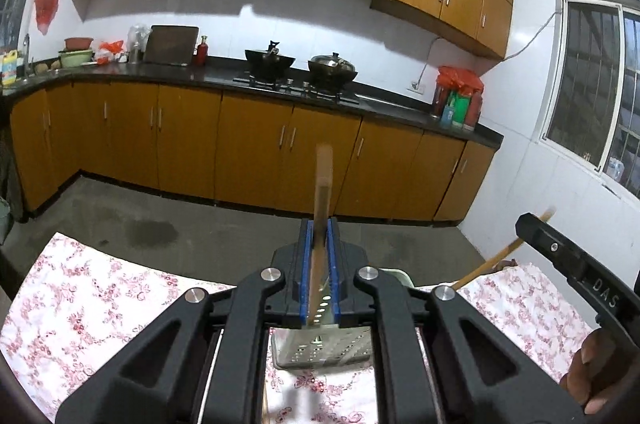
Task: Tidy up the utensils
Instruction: 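Open both tools to drop the chopsticks into the green holder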
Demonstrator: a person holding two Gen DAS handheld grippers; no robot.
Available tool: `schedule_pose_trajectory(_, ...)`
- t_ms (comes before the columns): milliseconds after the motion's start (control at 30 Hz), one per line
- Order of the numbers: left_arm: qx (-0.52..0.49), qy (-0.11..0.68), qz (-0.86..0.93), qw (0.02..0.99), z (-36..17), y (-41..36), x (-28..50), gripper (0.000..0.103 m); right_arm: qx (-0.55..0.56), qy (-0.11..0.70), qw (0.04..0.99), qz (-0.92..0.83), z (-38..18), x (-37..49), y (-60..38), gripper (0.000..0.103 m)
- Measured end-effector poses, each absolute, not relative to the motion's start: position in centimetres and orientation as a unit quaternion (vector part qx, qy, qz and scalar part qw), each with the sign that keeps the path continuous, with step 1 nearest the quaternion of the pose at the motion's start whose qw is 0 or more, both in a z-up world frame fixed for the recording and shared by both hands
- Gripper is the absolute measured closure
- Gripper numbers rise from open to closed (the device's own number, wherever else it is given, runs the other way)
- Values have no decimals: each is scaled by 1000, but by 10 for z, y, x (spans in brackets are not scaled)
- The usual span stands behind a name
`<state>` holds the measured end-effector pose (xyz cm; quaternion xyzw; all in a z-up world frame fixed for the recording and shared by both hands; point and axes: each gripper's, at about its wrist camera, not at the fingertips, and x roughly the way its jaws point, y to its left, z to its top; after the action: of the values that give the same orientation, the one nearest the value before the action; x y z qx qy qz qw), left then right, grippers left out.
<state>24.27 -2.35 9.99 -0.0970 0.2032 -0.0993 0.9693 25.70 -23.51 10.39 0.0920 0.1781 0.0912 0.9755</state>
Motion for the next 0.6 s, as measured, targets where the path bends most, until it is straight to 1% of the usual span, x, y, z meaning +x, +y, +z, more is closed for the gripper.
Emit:
schedule_pose_trajectory(33,-97,203,-98,969,102,-24,243,78,91,176,976,90,105,256,-235,86)
schedule_pose_trajectory(67,-97,200,-94,970,104,-22,241,69,90,173,977,90,107,254,-236,83)
schedule_pose_trajectory(100,-97,194,-90,972,108,-21,237,58,90,171,977,90,110,253,-237,80)
schedule_pose_trajectory(133,-96,189,-89,973,111,-21,236,56,89,166,978,89,113,250,-237,79)
schedule_pose_trajectory(300,-99,176,-87,976,120,-15,223,54,94,141,982,82,130,229,-245,76)
schedule_pose_trajectory(367,-107,166,-87,976,126,-9,214,53,94,129,985,69,137,212,-253,70)
schedule_pose_trajectory(400,-111,161,-88,977,127,-6,209,51,94,128,985,63,137,207,-256,69)
schedule_pose_trajectory(433,-115,155,-88,977,129,-3,204,48,95,129,986,55,135,200,-262,68)
schedule_pose_trajectory(533,-128,146,-84,977,129,11,183,47,102,157,982,31,115,188,-280,67)
schedule_pose_trajectory(600,-132,152,-72,977,122,21,171,46,101,196,975,9,86,184,-290,67)
